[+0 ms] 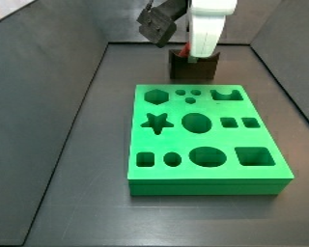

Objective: Pick up the oval object. Move up. Place the oval object on the fixture. Regrasp the oval object. Move to above the board. Insert the oval object.
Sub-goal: Regrasp the oval object.

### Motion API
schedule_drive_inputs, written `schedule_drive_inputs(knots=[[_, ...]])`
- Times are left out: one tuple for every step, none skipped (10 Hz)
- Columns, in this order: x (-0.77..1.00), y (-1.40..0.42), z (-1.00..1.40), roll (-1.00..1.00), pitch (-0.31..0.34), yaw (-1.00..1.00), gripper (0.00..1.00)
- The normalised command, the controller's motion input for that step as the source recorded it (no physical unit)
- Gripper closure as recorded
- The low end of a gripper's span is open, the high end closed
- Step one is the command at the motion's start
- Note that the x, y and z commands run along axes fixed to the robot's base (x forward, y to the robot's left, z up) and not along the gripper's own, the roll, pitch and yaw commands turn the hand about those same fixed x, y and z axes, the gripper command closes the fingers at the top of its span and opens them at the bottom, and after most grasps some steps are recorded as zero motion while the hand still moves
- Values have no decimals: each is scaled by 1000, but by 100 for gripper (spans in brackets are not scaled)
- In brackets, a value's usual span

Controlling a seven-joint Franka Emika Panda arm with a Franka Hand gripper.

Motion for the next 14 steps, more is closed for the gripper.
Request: schedule_drive_inputs(knots=[[393, -23, -32, 113, 143, 13, 0], [378, -23, -35, 114, 144, 15, 0], [356, -24, -40, 114, 144, 16, 0], [342, -21, -39, 114, 142, 15, 0], [319, -22, -33, 114, 138, 13, 0], [293, -23, -33, 117, 139, 12, 0], [262, -23, -36, 121, 143, 14, 0], [248, -23, -35, 123, 145, 15, 0], [223, -22, -36, 122, 148, 15, 0], [214, -21, -38, 120, 152, 17, 0], [210, -20, -37, 118, 154, 19, 0], [208, -20, -37, 118, 155, 19, 0], [202, -21, -37, 119, 156, 18, 0], [197, -21, -39, 119, 157, 18, 0]])
